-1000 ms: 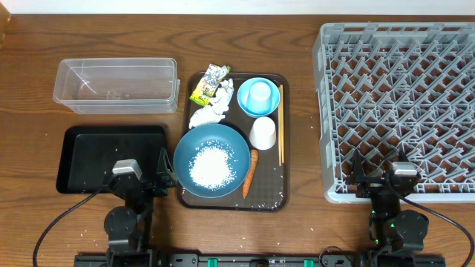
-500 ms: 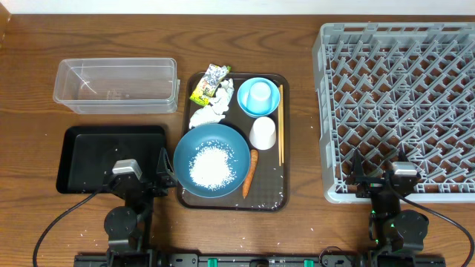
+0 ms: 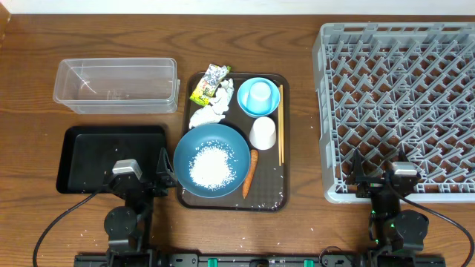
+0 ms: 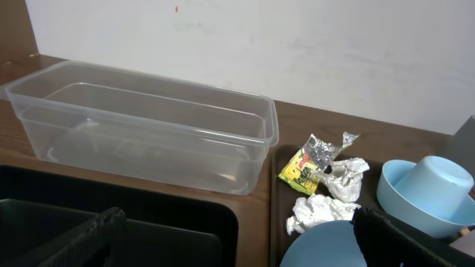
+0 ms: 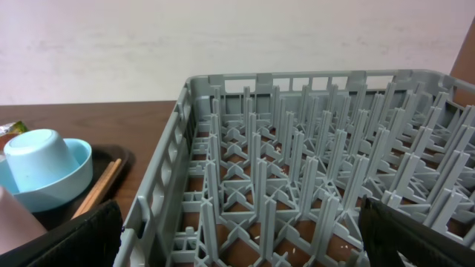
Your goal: Sort waste into correct bins and load items into the dishwasher rack
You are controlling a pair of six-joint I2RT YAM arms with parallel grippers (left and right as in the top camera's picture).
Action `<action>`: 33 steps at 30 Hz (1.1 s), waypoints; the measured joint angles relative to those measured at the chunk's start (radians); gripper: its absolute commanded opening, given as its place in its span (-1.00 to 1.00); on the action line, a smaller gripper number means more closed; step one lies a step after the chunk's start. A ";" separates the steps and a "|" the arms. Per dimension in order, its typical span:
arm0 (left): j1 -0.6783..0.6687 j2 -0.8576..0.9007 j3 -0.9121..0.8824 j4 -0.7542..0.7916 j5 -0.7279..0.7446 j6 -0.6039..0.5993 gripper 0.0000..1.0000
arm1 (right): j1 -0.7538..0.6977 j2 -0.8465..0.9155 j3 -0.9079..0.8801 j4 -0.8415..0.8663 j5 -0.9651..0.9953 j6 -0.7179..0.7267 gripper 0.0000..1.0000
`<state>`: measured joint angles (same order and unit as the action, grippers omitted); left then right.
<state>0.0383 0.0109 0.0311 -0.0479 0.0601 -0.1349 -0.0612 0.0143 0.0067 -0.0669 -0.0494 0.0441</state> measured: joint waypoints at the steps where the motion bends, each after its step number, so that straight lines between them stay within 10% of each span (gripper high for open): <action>1: 0.000 0.000 0.000 0.000 0.000 0.000 0.98 | 0.000 0.000 0.000 0.000 0.000 0.000 0.98; 20: 0.000 0.000 0.000 0.002 0.013 -0.023 0.98 | 0.000 0.000 0.000 0.000 0.000 0.000 0.98; 33: 0.000 0.000 -0.018 0.113 0.380 -0.695 0.98 | 0.000 0.000 0.000 0.000 0.000 0.000 0.99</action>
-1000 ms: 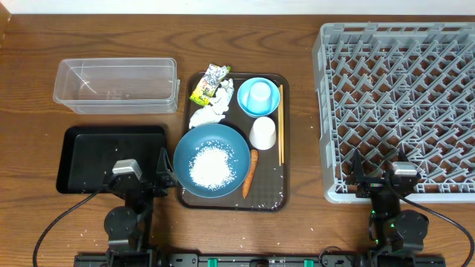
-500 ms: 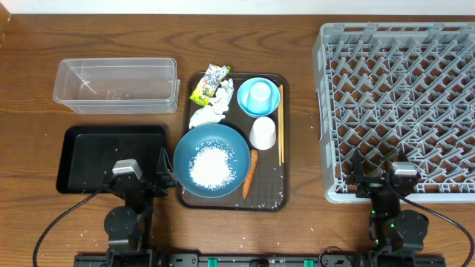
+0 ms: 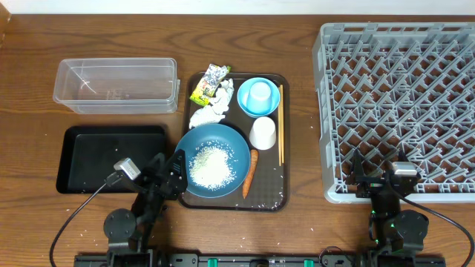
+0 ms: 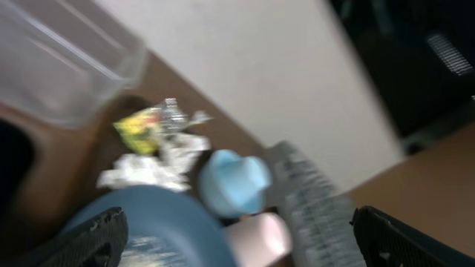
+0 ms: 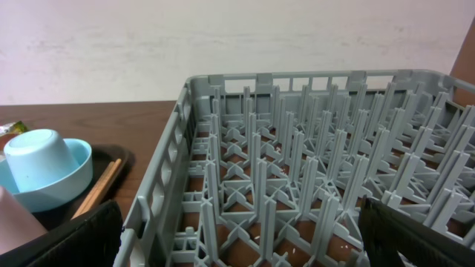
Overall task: Sort waste into correct bins and load items into the dishwasher rack
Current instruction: 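Reach the left gripper to the blue plate rim and grasp it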
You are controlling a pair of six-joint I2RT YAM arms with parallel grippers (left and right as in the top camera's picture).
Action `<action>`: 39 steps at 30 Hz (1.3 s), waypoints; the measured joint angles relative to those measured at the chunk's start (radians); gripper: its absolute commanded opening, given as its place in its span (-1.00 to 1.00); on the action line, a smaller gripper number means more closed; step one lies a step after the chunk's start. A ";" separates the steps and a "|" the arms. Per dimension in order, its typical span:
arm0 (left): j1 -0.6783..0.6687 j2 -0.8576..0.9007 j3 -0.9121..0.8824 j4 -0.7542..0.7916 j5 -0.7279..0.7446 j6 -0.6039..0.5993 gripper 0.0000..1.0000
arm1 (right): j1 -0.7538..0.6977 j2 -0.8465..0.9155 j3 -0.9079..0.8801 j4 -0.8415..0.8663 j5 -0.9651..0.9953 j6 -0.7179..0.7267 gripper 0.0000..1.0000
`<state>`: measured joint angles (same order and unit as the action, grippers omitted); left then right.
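On the brown tray (image 3: pixel 276 194) lie a blue plate of rice (image 3: pixel 211 160), a carrot (image 3: pixel 250 173), a white cup (image 3: pixel 262 133), a light blue bowl with a cup in it (image 3: pixel 258 96), chopsticks (image 3: pixel 280 124), a snack wrapper (image 3: pixel 210 83) and crumpled tissue (image 3: pixel 211 110). My left gripper (image 3: pixel 174 176) is open and angled right, at the plate's left edge. Its blurred wrist view shows the plate (image 4: pixel 141 222), wrapper (image 4: pixel 141 126), bowl (image 4: pixel 234 182) and white cup (image 4: pixel 256 233). My right gripper (image 3: pixel 380 175) stays open at the front edge of the grey dishwasher rack (image 3: pixel 397 89).
A clear plastic bin (image 3: pixel 116 85) stands at the back left, with a black bin (image 3: pixel 111 152) in front of it, just left of the tray. In the right wrist view the rack's tines (image 5: pixel 312 170) fill the frame, with the bowl (image 5: pixel 41 167) and chopsticks (image 5: pixel 100 189) at the left.
My left arm has swung right from over the black bin's front edge, so its open gripper now faces the blue plate and the tray. The right arm has not moved.
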<state>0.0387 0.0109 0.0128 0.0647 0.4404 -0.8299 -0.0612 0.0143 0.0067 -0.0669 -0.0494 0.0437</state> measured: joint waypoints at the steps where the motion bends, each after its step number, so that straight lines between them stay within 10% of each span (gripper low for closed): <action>1: 0.000 0.000 -0.002 0.027 0.013 -0.028 0.98 | 0.000 0.000 0.000 0.000 0.000 0.000 0.99; 11: 0.000 0.111 0.266 -0.309 0.038 0.075 0.98 | 0.000 0.000 0.000 0.000 0.000 0.000 0.98; 22: -0.001 0.739 0.972 -0.959 0.015 0.366 0.98 | 0.000 -0.002 0.000 0.000 0.000 0.000 0.99; 30: -0.039 0.960 1.065 -0.984 0.148 0.435 0.98 | 0.000 -0.002 0.000 0.000 0.000 0.000 0.99; 39: -0.411 1.055 1.066 -0.983 -0.031 0.422 0.98 | 0.000 -0.002 0.000 0.000 0.000 0.000 0.98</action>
<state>-0.3725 1.0660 1.0786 -0.9188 0.4091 -0.4080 -0.0616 0.0120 0.0067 -0.0673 -0.0494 0.0437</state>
